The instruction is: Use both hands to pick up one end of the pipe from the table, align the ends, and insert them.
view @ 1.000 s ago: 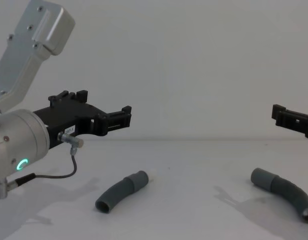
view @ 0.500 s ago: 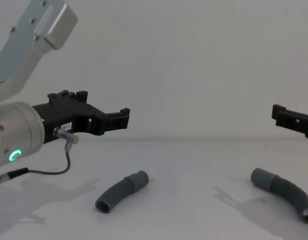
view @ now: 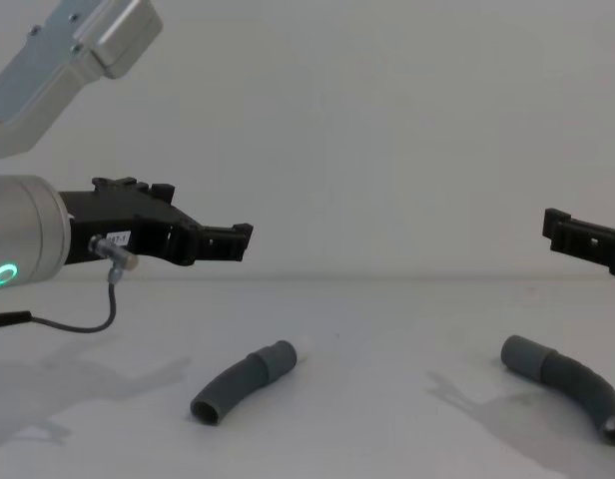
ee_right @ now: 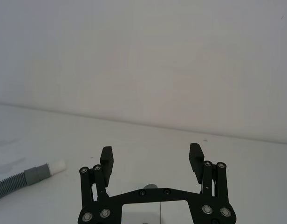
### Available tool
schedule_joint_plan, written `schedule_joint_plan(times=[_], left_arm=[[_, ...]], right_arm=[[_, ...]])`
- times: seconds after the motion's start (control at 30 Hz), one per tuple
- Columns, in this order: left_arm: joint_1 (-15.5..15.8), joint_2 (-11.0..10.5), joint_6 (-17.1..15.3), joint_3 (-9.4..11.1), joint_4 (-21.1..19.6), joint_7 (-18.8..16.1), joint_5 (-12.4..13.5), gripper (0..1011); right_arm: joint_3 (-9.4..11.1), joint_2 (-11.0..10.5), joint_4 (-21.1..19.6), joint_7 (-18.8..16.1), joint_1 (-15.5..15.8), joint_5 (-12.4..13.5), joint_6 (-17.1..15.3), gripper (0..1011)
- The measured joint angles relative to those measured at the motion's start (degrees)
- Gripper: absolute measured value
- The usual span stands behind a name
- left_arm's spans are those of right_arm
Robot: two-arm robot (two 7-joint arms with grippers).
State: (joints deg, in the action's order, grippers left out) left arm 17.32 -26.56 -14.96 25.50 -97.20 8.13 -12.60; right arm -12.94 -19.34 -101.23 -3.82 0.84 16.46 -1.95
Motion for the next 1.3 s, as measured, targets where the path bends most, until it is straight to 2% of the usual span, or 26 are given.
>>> schedule_joint_plan(times=[0.2, 0.53, 0.97, 1.3], left_arm=[[1.38, -0.66, -2.38, 0.29, 0.70, 2.46, -0.29, 1002], [3.04, -0.66, -4.17, 1.63, 2.72, 5.46, -0.07, 1002], [3.96, 0.10, -6.05, 2.99, 4.44, 6.68, 1.27, 1002], [5.43, 1.01, -8.77, 3.81, 6.65, 7.57, 2.22, 1002]], right_arm=[[0.00, 0.00, 0.00, 0.00, 0.00, 0.00, 0.00, 1001], [0.00, 0.00, 0.00, 0.00, 0.00, 0.00, 0.00, 1001], [0.00, 0.00, 0.00, 0.00, 0.00, 0.00, 0.00, 1001], [0.00, 0.00, 0.00, 0.00, 0.00, 0.00, 0.00, 1001]])
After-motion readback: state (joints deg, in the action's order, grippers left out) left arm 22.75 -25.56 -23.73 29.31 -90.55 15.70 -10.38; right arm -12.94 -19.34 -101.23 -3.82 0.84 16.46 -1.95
